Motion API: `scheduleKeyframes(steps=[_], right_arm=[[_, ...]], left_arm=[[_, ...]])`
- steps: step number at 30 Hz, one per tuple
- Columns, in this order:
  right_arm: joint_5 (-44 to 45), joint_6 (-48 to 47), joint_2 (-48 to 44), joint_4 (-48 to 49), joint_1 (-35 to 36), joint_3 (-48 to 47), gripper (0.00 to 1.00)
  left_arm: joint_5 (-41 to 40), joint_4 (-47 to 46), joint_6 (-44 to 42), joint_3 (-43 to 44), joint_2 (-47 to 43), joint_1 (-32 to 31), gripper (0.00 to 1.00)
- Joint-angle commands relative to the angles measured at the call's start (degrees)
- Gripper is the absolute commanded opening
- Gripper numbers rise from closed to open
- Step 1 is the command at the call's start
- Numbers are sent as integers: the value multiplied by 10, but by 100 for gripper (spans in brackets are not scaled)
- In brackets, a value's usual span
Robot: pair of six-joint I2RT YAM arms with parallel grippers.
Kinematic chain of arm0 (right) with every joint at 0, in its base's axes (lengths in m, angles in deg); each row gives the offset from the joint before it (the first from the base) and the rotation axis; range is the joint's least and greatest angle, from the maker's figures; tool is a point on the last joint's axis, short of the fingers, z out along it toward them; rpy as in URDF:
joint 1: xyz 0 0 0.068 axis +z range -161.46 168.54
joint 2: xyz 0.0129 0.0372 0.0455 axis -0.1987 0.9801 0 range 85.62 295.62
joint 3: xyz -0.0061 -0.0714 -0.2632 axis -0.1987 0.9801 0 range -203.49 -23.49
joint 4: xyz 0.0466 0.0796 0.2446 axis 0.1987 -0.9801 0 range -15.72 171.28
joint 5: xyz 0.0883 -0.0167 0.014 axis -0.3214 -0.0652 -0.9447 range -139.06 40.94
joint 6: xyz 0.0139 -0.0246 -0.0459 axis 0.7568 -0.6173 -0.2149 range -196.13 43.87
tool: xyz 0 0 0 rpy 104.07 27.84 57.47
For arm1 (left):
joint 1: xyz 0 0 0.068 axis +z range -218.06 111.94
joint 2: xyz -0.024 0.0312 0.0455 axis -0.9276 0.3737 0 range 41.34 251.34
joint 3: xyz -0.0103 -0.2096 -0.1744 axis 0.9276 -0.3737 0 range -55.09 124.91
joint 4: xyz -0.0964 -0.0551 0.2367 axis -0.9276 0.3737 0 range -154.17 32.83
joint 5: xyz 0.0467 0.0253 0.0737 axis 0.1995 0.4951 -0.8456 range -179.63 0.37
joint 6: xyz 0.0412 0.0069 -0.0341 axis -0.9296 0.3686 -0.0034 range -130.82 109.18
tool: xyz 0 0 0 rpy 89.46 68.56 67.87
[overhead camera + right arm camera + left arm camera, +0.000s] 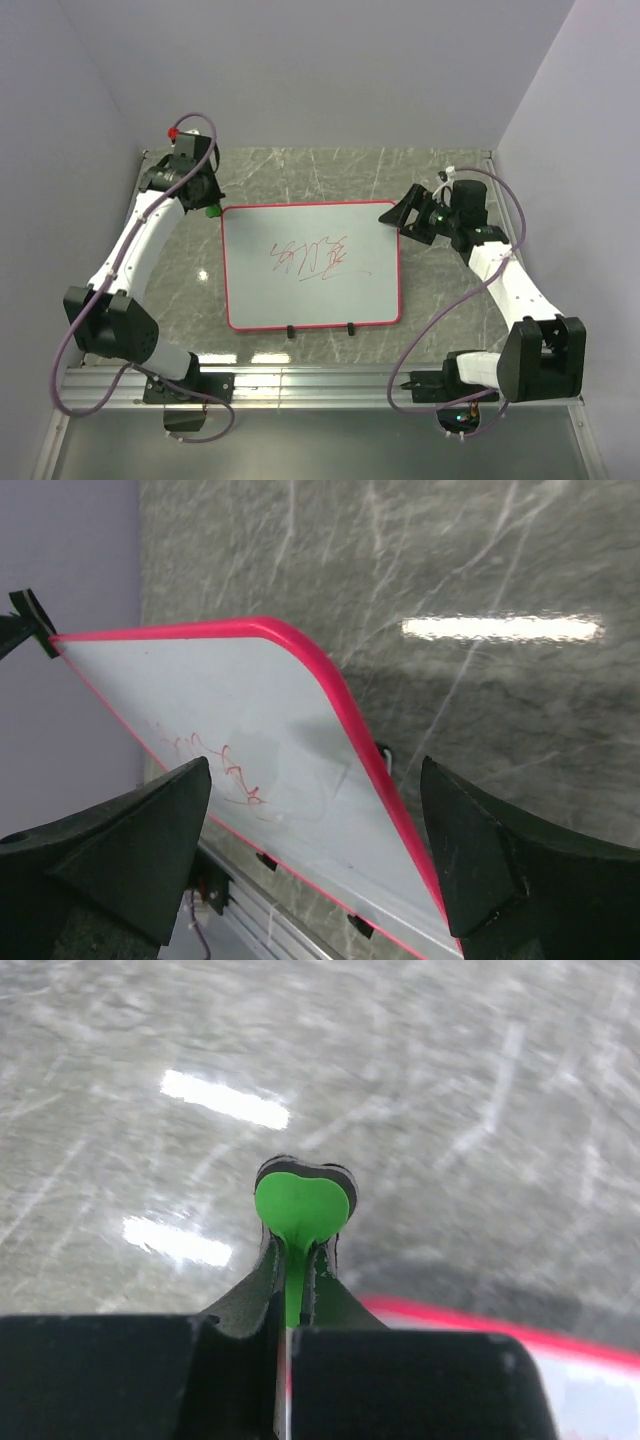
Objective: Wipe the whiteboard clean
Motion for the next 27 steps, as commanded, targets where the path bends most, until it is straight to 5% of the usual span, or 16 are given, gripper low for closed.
scheduleKeyframes(steps=[1, 9, 12, 19, 27], right_arm=[[-80, 12, -3, 116, -3, 22, 92], [-122, 32, 25, 198, -4, 67, 82], [-135, 32, 32, 210, -3, 74, 69], [-140, 13, 13, 191, -3, 89, 24], [-145, 24, -9, 211, 0, 123, 2]], left_arm=[[-39, 52, 35, 23, -30, -55, 0], [-61, 55, 105, 27, -63, -194, 0], [-109, 84, 136, 47, -43, -255, 0], [-178, 127, 118, 78, -31, -234, 0], [-123, 98, 127, 99, -19, -235, 0]])
